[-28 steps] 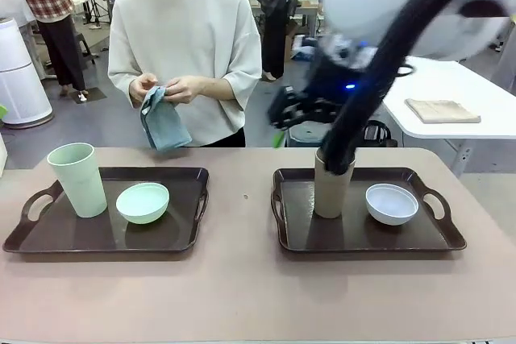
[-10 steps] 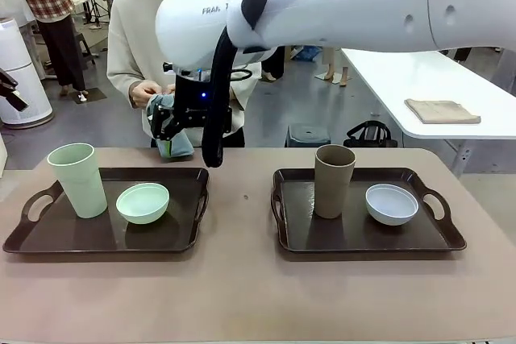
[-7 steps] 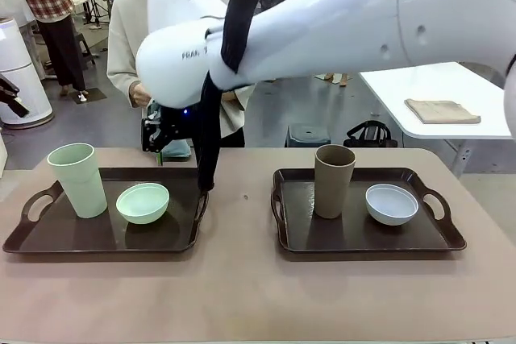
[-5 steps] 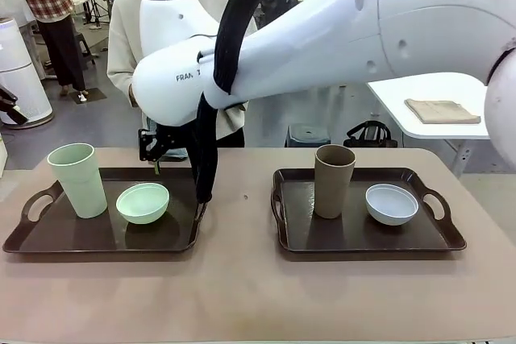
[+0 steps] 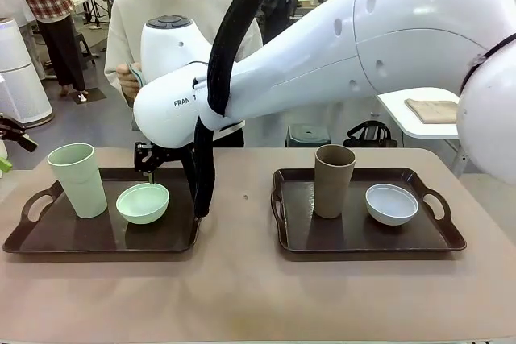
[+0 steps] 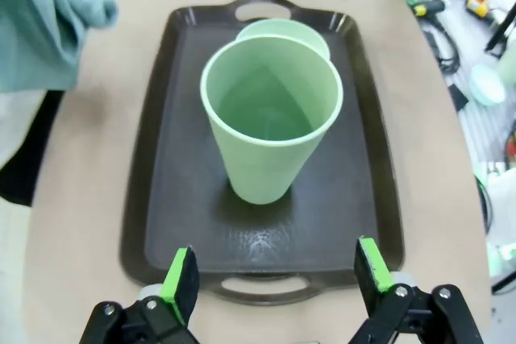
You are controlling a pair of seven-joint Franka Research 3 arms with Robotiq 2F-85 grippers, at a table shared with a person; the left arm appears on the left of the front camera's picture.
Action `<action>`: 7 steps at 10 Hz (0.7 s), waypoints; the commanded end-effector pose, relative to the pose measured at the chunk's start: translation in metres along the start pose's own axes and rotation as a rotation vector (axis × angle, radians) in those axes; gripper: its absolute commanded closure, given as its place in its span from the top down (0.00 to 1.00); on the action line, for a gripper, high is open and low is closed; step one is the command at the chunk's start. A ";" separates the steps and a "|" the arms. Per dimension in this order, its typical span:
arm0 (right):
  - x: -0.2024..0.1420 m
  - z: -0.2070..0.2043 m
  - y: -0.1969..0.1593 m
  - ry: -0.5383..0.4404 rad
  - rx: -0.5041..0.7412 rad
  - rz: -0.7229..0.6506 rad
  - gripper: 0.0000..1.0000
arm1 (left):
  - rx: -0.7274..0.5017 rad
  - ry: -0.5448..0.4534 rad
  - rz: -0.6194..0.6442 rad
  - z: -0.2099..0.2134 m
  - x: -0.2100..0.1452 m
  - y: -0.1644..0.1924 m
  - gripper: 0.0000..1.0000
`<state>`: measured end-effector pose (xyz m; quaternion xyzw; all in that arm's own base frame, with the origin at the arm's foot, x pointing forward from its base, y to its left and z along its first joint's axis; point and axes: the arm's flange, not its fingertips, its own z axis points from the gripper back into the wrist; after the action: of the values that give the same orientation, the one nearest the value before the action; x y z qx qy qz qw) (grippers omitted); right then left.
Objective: Set up a tray with a mat and arrange the tableware.
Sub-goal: Pick up the Picnic Bowl and Reusable plastic cup from the Handle tray in front of the human's position and hold them in the air.
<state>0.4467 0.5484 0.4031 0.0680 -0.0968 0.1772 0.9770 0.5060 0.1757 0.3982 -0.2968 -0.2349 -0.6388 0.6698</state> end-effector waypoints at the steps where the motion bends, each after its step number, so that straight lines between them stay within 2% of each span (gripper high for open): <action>1: -0.009 -0.011 -0.001 -0.008 0.036 -0.008 1.00 | -0.028 -0.031 -0.028 -0.004 -0.005 -0.003 1.00; 2: -0.007 -0.012 -0.003 -0.025 0.069 -0.025 1.00 | -0.017 -0.041 0.013 -0.004 -0.003 0.000 1.00; 3: 0.000 -0.005 0.001 -0.001 0.007 -0.001 1.00 | 0.012 -0.039 0.079 0.008 0.002 -0.004 1.00; 4: 0.000 -0.005 0.001 -0.001 0.007 -0.001 1.00 | -0.024 -0.015 0.009 -0.006 -0.006 -0.001 1.00; 6: 0.001 -0.007 0.001 -0.008 0.023 -0.008 1.00 | -0.024 -0.015 0.009 -0.006 -0.006 -0.001 1.00; 7: 0.003 -0.016 0.003 -0.026 0.003 -0.151 1.00 | -0.020 -0.014 0.029 -0.004 -0.006 -0.001 1.00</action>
<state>0.4502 0.5496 0.3950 0.0794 -0.0976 0.1544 0.9800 0.5050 0.1754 0.3913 -0.3121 -0.2284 -0.6308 0.6727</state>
